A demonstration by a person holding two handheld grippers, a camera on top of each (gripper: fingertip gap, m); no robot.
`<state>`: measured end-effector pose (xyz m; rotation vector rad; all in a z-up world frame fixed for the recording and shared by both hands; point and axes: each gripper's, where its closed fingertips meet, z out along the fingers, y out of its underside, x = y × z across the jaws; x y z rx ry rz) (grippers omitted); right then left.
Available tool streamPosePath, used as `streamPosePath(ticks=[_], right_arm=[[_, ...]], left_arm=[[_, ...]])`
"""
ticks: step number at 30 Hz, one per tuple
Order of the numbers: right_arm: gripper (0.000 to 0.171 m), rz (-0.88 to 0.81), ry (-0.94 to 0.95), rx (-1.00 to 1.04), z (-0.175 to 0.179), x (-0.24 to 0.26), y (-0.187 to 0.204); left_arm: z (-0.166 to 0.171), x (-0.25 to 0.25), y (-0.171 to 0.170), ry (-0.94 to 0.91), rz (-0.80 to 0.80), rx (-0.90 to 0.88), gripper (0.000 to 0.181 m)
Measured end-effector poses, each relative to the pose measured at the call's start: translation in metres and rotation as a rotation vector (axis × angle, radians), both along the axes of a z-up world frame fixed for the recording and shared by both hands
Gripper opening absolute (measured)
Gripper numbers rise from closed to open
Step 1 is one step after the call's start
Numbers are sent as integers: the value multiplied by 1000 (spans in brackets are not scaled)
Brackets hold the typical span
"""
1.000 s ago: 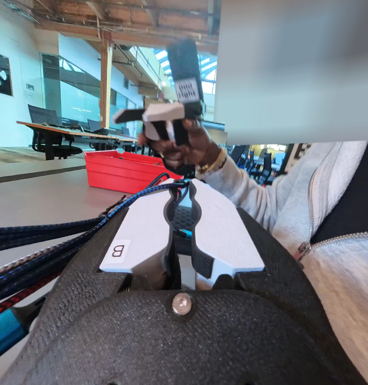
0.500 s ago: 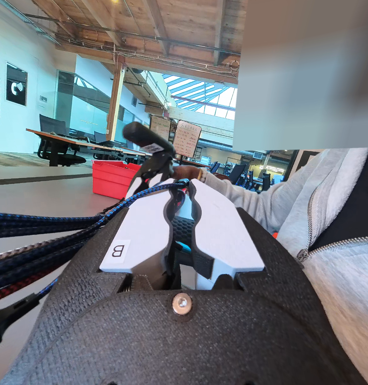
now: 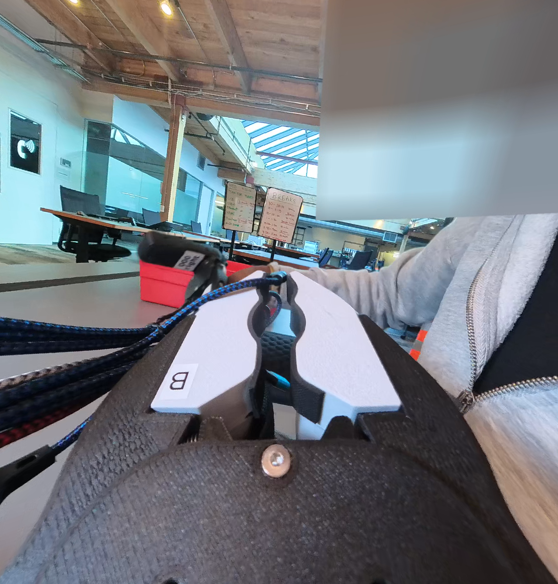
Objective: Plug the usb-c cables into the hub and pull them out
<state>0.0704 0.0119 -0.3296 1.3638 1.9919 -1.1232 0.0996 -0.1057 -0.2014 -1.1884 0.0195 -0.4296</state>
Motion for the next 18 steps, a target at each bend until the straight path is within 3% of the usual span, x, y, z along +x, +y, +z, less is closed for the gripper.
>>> streamPosePath(ticks=[3,7,11,14,18], right_arm=[[10,-127,221,48,27,-3,1],[9,-147,422,482,46,31,18],[10,-88,376,773,25,70,33],[10,-73,350,783,4,78,29],[10,-57,348,807,3,78,28]], left_arm=[[-1,-2,2,8,30,-12,11],[-1,-2,2,7,33,-9,11],[-2,0,3,30,37,-18,11],[-3,3,4,57,42,-28,11],[-4,4,6,68,45,-34,11]])
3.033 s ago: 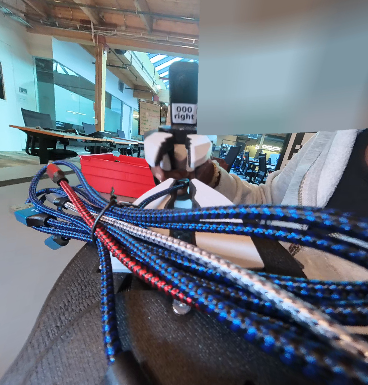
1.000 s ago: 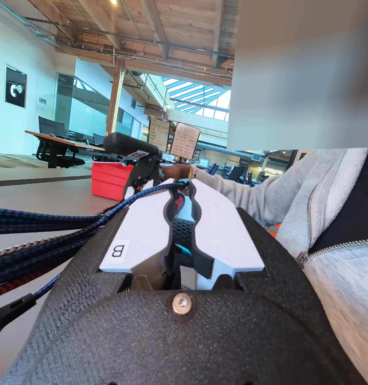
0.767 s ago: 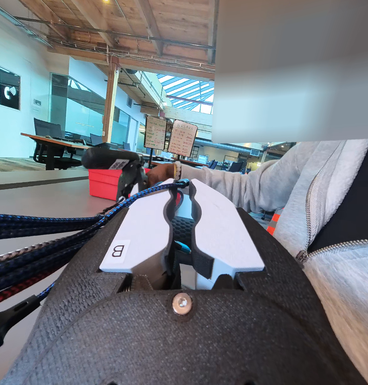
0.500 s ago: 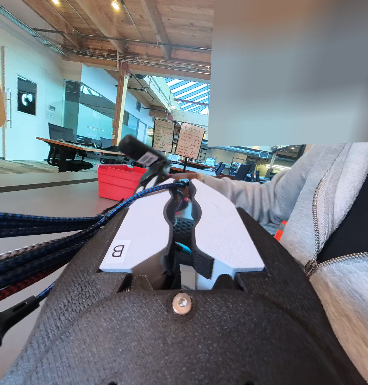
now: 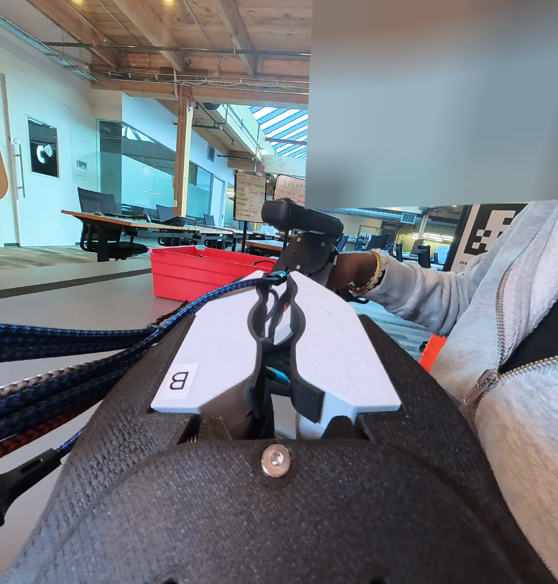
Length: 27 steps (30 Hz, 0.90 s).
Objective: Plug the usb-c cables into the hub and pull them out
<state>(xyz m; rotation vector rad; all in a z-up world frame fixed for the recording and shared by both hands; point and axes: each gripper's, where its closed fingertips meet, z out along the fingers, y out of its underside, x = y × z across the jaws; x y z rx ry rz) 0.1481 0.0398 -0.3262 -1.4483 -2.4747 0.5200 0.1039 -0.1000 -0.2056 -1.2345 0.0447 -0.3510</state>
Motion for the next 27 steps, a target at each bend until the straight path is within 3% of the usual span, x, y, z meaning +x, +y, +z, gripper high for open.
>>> streamPosePath(ticks=[8,21,24,27], right_arm=[[9,84,-83,111,-4,2,-3],[9,64,-44,44,-14,-1,-6],[10,19,15,-123,-8,-6,-12],[10,-68,147,-530,22,-25,-32]], left_arm=[[0,0,-1,-6,-9,8,11],[0,-2,-1,-12,2,7,11],[0,-5,-1,-19,30,7,11],[1,-14,0,-35,101,13,11]])
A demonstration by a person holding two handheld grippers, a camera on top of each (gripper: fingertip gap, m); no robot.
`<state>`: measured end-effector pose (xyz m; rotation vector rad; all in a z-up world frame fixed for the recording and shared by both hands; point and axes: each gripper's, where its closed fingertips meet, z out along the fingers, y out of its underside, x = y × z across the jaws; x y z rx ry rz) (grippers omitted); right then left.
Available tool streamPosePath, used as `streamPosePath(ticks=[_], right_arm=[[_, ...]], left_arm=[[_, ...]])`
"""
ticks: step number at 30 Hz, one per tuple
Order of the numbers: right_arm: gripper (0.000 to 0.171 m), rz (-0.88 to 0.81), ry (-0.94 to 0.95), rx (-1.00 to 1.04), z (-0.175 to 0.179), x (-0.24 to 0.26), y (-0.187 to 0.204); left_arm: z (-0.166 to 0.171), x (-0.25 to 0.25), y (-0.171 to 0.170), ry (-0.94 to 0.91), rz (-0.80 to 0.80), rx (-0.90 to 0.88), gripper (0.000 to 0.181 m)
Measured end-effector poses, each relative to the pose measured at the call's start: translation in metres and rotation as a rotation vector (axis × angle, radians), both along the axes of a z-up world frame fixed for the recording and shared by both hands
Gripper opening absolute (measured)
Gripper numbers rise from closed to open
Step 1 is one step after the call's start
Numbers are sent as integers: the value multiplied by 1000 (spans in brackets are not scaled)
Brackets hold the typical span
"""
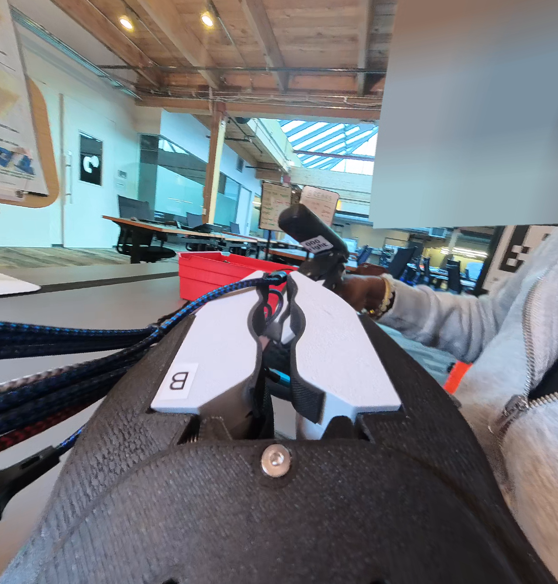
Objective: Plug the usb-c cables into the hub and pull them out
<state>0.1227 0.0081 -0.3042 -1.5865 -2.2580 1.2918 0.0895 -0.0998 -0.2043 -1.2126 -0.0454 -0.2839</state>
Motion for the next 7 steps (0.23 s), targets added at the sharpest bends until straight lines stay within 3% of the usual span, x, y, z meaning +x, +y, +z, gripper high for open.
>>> streamPosePath(ticks=[4,7], right_arm=[[9,-51,143,-563,58,-25,-20],[9,4,123,-923,82,-38,-38]], left_arm=[[4,-18,-1,-16,146,31,11],[0,-27,4,-13,229,-6,11]])
